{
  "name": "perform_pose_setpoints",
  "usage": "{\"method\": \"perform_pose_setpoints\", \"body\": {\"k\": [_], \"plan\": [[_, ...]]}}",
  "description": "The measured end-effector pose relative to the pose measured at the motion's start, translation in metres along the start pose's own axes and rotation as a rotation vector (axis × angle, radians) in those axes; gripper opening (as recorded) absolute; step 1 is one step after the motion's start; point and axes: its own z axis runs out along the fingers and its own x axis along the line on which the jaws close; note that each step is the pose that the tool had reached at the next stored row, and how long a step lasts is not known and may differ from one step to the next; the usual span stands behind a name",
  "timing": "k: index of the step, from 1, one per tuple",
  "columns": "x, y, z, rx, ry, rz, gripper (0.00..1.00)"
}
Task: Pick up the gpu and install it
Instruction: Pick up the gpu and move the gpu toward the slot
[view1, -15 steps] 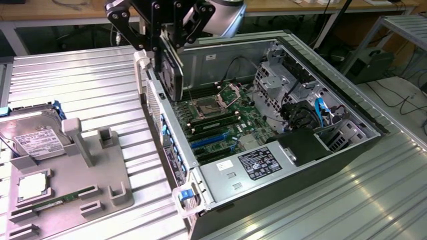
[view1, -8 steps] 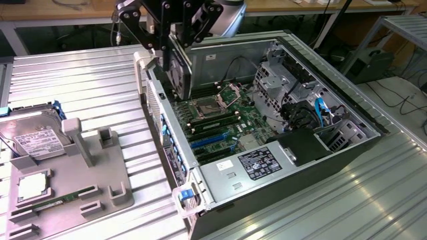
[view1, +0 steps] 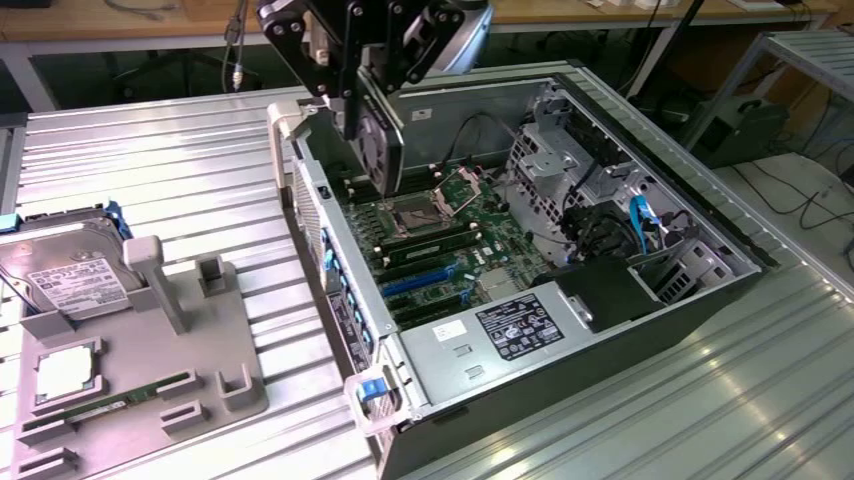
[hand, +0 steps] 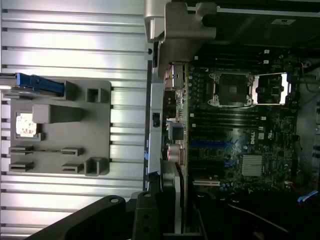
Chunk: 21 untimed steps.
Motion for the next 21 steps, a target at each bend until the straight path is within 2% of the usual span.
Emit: {"method": "perform_pose_setpoints", "body": {"k": [16,21], "plan": [[-0.029,-0.0012,0.0002,0.0,0.0,0.0,0.29],[-0.041,-0.0017,0.0003,-0.0001,-0.0001,0.0,0.29]]}}
